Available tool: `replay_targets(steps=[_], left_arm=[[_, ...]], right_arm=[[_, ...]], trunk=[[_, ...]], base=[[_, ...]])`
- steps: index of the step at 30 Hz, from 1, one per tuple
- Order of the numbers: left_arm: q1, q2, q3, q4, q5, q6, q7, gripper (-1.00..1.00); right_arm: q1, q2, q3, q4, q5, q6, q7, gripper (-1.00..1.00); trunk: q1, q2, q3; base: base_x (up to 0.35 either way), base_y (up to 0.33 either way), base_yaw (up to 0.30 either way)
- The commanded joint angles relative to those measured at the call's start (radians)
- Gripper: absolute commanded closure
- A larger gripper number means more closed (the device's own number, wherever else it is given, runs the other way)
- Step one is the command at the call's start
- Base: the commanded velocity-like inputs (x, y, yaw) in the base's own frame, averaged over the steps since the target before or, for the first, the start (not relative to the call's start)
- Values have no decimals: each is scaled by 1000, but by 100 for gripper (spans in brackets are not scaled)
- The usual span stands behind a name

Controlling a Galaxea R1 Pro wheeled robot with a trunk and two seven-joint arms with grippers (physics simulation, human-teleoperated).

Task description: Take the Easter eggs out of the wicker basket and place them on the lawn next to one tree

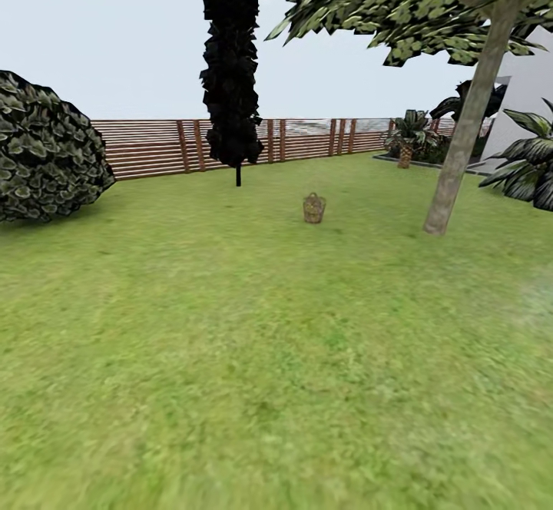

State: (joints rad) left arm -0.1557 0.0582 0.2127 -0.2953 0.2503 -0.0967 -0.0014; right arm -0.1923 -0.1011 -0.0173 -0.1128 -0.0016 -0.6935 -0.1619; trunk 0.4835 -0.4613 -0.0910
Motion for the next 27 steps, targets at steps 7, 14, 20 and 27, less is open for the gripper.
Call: replay_targets(steps=[7, 14, 20, 27], left_arm=[[-1, 0, -3, 1, 10, -3, 0, -100], [-1, 0, -3, 1, 10, -3, 0, -100], [-1, 0, -3, 1, 10, -3, 0, -100], [-1, 0, -3, 1, 10, -3, 0, -100]], right_arm=[[-1, 1, -1, 1, 0, -3, -1, -100], [-1, 1, -1, 1, 0, -3, -1, -100], [-1, 1, -1, 1, 0, -3, -1, -100], [-1, 1, -1, 0, 0, -3, -1, -100]], trunk=[[1, -2, -2], [1, -2, -2], [1, -2, -3], [1, -2, -10]], base=[[331, 0, 0], [331, 0, 0], [331, 0, 31], [332, 0, 133]])
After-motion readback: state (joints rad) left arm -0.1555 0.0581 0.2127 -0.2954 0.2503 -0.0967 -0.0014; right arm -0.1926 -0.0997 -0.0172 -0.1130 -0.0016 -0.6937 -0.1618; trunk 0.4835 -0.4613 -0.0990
